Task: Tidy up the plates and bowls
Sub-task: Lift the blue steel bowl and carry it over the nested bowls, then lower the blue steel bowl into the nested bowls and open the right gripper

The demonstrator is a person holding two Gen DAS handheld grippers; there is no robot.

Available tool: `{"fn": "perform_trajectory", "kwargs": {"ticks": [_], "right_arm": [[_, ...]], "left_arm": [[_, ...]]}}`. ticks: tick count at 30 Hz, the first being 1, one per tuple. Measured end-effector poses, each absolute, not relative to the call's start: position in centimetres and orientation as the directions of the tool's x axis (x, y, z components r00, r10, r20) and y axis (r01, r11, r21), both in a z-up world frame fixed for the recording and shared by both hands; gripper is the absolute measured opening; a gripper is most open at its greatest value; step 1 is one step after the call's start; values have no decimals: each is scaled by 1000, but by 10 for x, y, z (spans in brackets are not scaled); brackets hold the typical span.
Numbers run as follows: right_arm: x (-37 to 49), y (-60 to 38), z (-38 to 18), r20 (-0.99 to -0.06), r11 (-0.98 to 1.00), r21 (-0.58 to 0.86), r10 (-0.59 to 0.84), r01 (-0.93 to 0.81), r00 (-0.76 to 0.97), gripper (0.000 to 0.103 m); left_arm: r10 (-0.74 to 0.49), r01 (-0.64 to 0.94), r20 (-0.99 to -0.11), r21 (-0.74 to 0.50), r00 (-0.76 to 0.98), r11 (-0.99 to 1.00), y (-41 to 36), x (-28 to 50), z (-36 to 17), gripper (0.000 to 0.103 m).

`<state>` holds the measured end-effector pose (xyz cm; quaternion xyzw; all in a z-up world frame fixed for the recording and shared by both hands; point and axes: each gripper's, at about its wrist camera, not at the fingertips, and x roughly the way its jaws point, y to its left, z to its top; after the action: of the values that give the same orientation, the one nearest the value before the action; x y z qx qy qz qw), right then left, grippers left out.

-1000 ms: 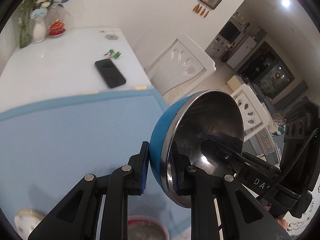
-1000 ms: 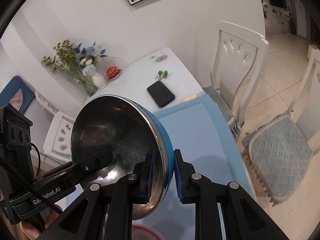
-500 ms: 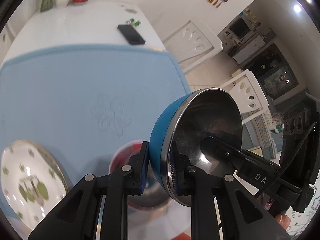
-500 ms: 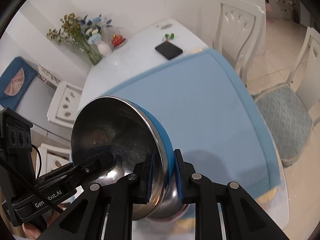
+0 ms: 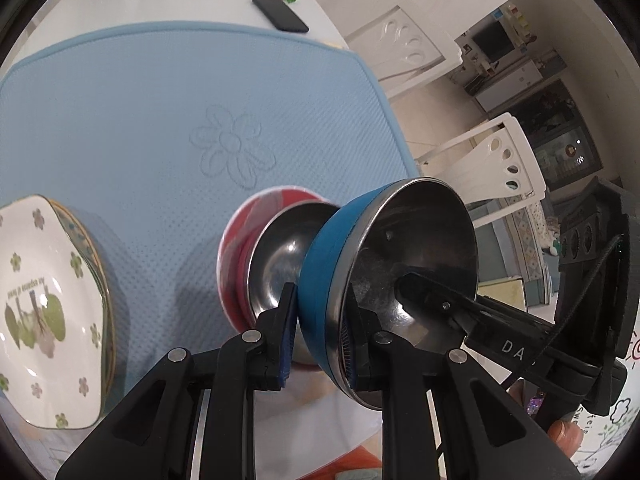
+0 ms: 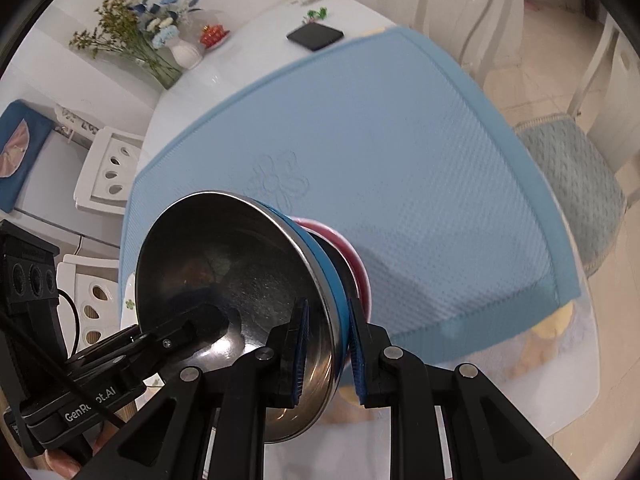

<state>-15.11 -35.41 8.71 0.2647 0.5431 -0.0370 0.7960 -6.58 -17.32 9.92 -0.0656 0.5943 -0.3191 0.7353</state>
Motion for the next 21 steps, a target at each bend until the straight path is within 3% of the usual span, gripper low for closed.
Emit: {"fn": "perform_trajectory", "kwargs": {"ticks": [21], "right_arm": [[-151,-355,69,-886,837,403,255,369,388,18]], "left_arm": [[-533,408,-844,-466,62,785,-172,-65,92,16]]}}
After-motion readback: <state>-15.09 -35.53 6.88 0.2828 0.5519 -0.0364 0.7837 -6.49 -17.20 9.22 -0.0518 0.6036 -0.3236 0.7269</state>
